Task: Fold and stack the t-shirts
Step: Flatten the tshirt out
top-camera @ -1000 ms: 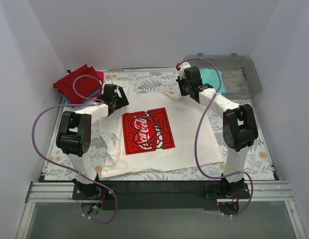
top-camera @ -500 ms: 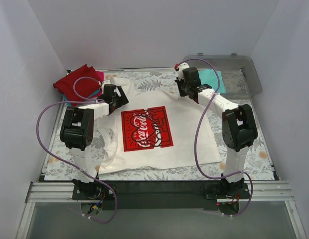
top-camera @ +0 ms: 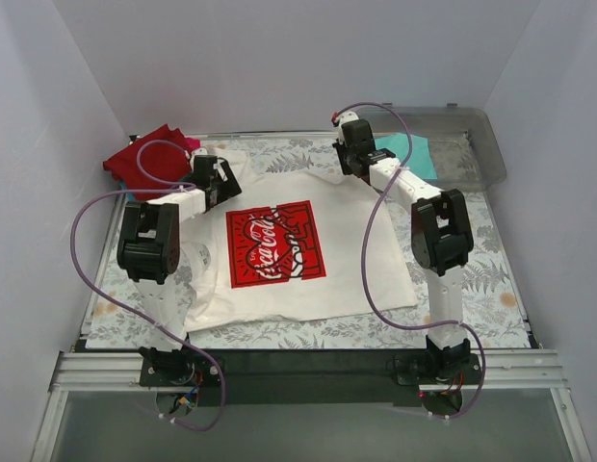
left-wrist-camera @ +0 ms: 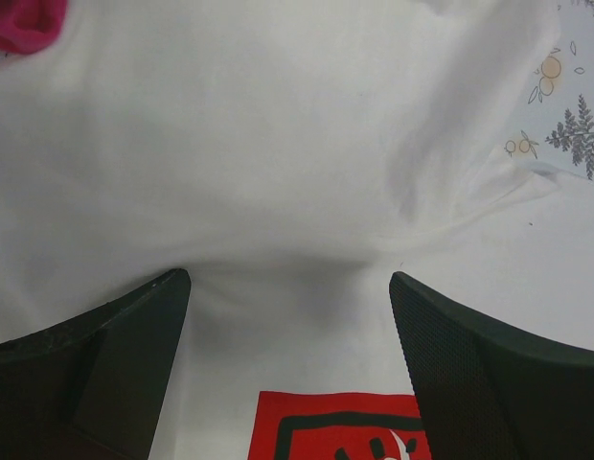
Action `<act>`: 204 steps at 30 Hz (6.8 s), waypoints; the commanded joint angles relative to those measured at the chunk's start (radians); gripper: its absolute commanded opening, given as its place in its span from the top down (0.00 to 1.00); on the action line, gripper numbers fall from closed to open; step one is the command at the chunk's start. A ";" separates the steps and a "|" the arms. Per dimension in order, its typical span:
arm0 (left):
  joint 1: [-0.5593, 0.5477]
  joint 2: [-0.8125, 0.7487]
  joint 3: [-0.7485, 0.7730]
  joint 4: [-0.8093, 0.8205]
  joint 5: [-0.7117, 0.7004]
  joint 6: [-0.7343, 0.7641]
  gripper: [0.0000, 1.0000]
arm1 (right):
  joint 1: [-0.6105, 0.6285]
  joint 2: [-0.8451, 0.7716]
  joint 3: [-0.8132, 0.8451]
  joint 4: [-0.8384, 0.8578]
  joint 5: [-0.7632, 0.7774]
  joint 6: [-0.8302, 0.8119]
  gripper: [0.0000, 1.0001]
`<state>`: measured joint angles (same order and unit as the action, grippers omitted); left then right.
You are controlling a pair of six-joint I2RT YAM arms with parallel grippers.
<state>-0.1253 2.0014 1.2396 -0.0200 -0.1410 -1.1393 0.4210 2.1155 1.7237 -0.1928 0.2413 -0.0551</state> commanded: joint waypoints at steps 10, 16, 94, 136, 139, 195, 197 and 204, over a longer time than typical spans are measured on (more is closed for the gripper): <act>0.018 0.065 0.106 -0.115 0.011 0.041 0.21 | -0.034 0.089 0.234 -0.044 0.105 0.034 0.43; 0.018 0.057 0.135 -0.107 0.017 0.056 0.21 | -0.024 -0.084 0.054 0.082 -0.005 0.008 0.37; -0.134 -0.335 -0.113 0.089 0.058 0.064 0.21 | 0.245 -0.408 -0.636 0.319 -0.105 0.123 0.39; -0.060 -1.299 -0.832 -0.156 -0.264 -0.309 0.14 | 0.753 -0.049 -0.369 0.470 -0.186 -0.060 0.51; -0.059 -1.307 -0.833 -0.156 -0.259 -0.307 0.14 | 0.754 -0.025 -0.355 0.472 -0.183 -0.065 0.55; -0.204 -0.845 -0.778 0.088 -0.074 -0.201 0.22 | 0.380 0.213 0.123 0.266 -0.501 0.189 0.99; -0.221 -0.836 -0.782 0.072 -0.084 -0.215 0.24 | 0.378 0.209 0.120 0.266 -0.497 0.190 0.99; -0.238 -0.771 -0.798 0.104 -0.111 -0.252 0.26 | 0.378 0.193 0.105 0.265 -0.499 0.192 0.99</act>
<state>-0.3534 1.2045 0.4328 0.0605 -0.2241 -1.3712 0.8043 2.3615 1.8183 0.0544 -0.2462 0.1287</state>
